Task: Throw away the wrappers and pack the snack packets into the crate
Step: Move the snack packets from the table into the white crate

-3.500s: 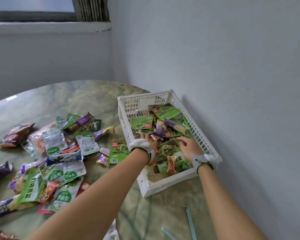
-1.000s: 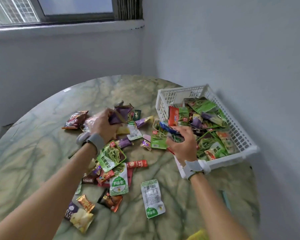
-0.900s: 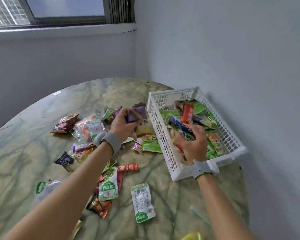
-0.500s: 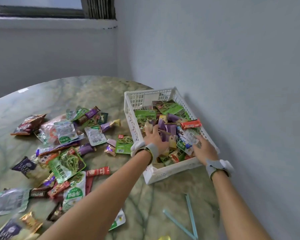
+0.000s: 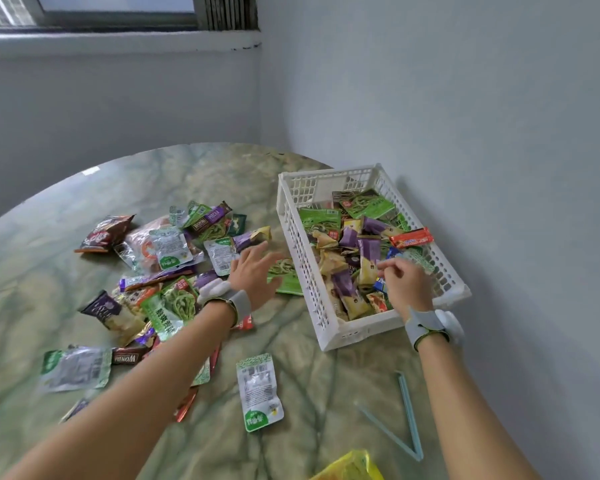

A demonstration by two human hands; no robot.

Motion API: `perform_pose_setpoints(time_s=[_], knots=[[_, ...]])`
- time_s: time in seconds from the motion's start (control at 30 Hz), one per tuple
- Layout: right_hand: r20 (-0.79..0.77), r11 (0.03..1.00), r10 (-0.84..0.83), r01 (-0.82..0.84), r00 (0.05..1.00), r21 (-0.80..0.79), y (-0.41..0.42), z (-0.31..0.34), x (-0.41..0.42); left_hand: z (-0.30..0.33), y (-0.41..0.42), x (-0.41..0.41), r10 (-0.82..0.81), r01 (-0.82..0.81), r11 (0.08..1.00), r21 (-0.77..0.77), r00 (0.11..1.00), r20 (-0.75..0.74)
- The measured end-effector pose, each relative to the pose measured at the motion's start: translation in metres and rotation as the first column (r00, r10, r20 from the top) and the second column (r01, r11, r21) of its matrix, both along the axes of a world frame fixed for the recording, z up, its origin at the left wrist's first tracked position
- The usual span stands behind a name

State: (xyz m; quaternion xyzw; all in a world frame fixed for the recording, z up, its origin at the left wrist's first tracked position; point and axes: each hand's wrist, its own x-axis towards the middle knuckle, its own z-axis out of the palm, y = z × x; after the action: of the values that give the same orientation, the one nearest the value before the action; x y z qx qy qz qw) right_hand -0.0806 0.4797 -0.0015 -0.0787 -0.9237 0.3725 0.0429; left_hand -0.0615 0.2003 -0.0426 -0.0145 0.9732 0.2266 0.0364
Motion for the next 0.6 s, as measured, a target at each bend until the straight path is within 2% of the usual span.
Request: perform_pose_setpoints(time_s=[0.07,0.17,0.2,0.27,0.33,0.4,0.43,0.5,0.6], knots=[[-0.009,0.993,0.110,-0.110,0.994,-0.053,-0.043,0.000,0.014,-0.006,-0.062,0.020,0.131,-0.127,0.991,-0.051,0.988,0.084],[0.039,0.950,0.296,-0.290,0.955,-0.112,-0.111,-0.011,0.041,-0.015,-0.141,0.064,0.201,-0.153,0.969,-0.193,0.944,0.260],[0.085,0.936,0.347,-0.340,0.934,-0.089,-0.123,-0.018,0.048,-0.019,-0.151,0.073,0.184,-0.109,0.965,-0.240,0.932,0.314],[0.303,0.904,0.408,-0.428,0.862,0.002,-0.148,-0.040,0.062,-0.024,-0.167,0.096,0.160,-0.042,0.961,-0.275,0.891,0.424],[0.586,0.847,0.362,-0.518,0.725,0.117,-0.181,-0.061,0.083,-0.022,-0.191,0.125,0.217,-0.061,0.952,-0.299,0.823,0.525],[0.761,0.814,0.222,-0.545,0.609,0.198,-0.200,-0.076,0.106,-0.024,-0.209,0.152,0.236,-0.004,0.938,-0.346,0.741,0.629],[0.783,0.819,0.163,-0.525,0.600,0.231,-0.210,-0.080,0.116,-0.025,-0.217,0.166,0.245,0.029,0.925,-0.378,0.715,0.655],[0.763,0.859,0.088,-0.436,0.640,0.267,-0.222,-0.083,0.130,-0.038,-0.220,0.186,0.238,0.083,0.908,-0.411,0.704,0.669],[0.696,0.907,0.071,-0.337,0.714,0.253,-0.259,-0.093,0.141,-0.075,-0.227,0.208,0.264,-0.026,0.927,-0.373,0.752,0.604]])
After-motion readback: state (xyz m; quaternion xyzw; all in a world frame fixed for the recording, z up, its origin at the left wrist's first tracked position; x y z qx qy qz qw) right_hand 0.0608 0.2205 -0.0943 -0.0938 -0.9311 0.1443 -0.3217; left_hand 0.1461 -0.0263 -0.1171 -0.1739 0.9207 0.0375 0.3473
